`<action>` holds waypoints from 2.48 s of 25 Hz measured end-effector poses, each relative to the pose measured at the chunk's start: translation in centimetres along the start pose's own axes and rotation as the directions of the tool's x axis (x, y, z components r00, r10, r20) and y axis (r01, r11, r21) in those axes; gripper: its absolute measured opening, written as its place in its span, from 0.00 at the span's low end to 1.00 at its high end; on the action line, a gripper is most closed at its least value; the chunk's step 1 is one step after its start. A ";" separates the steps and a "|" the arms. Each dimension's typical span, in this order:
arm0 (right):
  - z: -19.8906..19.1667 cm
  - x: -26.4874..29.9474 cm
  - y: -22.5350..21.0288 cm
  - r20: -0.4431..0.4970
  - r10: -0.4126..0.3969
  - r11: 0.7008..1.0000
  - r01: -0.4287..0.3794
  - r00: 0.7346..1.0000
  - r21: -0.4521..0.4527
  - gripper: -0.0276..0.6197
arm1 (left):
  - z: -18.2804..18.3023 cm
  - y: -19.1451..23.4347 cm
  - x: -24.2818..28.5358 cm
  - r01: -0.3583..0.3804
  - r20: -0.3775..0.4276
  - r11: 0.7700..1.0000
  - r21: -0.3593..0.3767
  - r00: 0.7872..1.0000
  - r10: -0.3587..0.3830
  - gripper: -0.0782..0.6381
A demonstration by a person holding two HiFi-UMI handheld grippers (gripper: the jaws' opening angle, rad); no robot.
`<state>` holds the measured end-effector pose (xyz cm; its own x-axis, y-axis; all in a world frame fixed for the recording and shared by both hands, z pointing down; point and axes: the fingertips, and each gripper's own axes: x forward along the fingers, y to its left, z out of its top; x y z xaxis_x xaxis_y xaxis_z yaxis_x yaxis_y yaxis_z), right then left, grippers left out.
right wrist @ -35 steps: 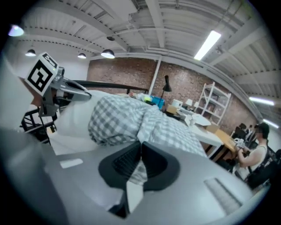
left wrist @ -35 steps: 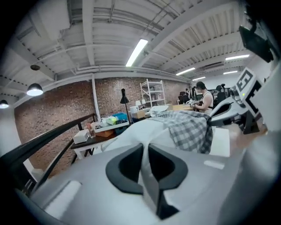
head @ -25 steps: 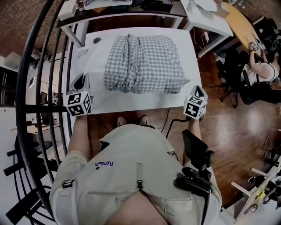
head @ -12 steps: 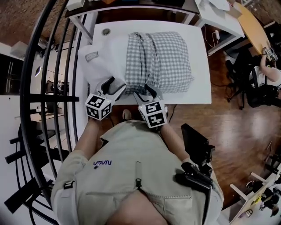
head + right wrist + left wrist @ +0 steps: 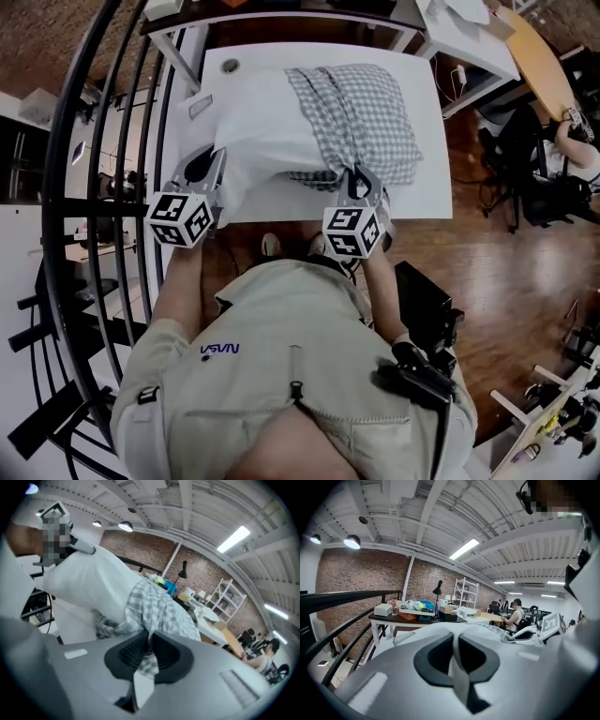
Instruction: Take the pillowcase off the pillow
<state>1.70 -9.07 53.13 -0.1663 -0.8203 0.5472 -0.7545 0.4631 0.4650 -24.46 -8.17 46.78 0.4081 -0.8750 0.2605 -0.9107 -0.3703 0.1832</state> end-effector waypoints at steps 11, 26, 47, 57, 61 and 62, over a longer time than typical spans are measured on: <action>-11.8 3.2 -1.9 -0.287 -0.001 0.999 0.015 0.958 0.048 0.09 | -10.9 -1.4 0.6 0.013 -0.164 0.985 -0.172 0.986 -0.042 0.13; 1.5 -3.0 -8.6 0.270 0.400 0.793 -0.478 0.876 0.376 0.17 | 0.3 -8.8 -0.6 -0.036 -0.050 0.970 0.239 0.998 0.050 0.45; 14.4 12.3 -6.5 0.118 0.444 0.889 -0.453 0.888 0.068 0.25 | -6.2 -7.3 18.5 0.254 -0.464 0.958 0.132 0.870 -0.167 0.36; 11.2 19.6 -4.6 -0.182 0.356 0.863 -0.398 0.916 -0.313 0.06 | -0.7 -11.4 12.8 0.176 -0.227 0.949 0.262 0.967 -0.117 0.15; 12.4 19.5 -12.9 -0.087 0.217 0.945 -0.232 0.972 -0.230 0.06 | 4.5 -10.5 9.8 0.170 -0.084 0.974 0.152 0.984 -0.158 0.14; 12.2 19.3 -15.2 -0.072 0.172 0.963 -0.183 0.982 -0.197 0.06 | 5.2 -10.3 9.6 0.187 -0.064 0.975 0.119 0.982 -0.180 0.14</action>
<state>2.17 -36.05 48.18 -0.2476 -0.7018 0.6680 -0.5710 0.6627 0.4845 -11.50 -14.35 42.44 0.5687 -0.7722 0.2832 -0.8195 -0.5617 0.1140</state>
